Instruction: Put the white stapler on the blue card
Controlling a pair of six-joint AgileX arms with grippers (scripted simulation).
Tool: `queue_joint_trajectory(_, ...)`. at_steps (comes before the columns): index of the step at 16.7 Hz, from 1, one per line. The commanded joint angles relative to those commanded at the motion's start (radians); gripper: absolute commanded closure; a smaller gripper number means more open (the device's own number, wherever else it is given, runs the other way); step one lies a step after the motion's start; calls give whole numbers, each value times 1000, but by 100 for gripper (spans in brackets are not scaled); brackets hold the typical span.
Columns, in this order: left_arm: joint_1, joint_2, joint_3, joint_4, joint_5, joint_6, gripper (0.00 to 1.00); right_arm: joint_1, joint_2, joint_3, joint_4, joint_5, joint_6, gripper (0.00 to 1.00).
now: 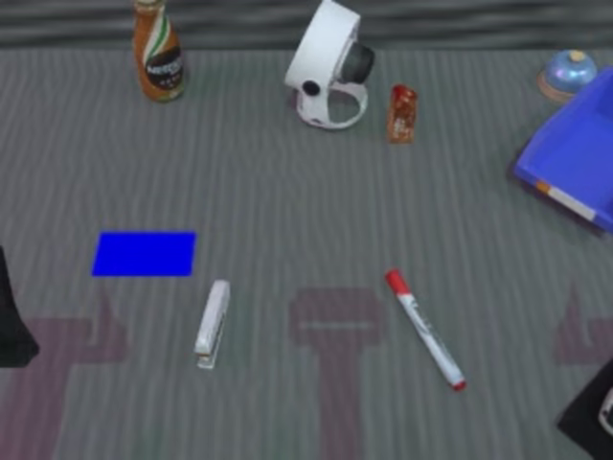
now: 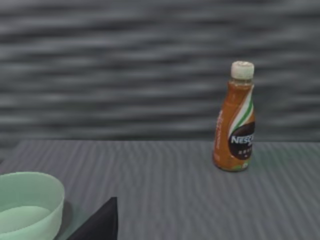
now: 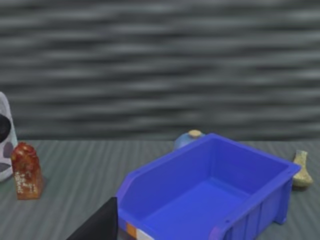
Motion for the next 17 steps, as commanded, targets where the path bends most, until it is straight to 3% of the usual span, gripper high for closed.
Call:
queue_joint_trajectory(4,-11,31,30,-22,1,-8,0,0,0,0,0,0,0,0)
queue_joint_trajectory(8,-68,220,203,-147,-1,-53,0,0,0,0,0,0,0,0)
queue_joint_trajectory(17,-283,1114,820,-637,-7,-207,0,0,0,0,0,0,0,0)
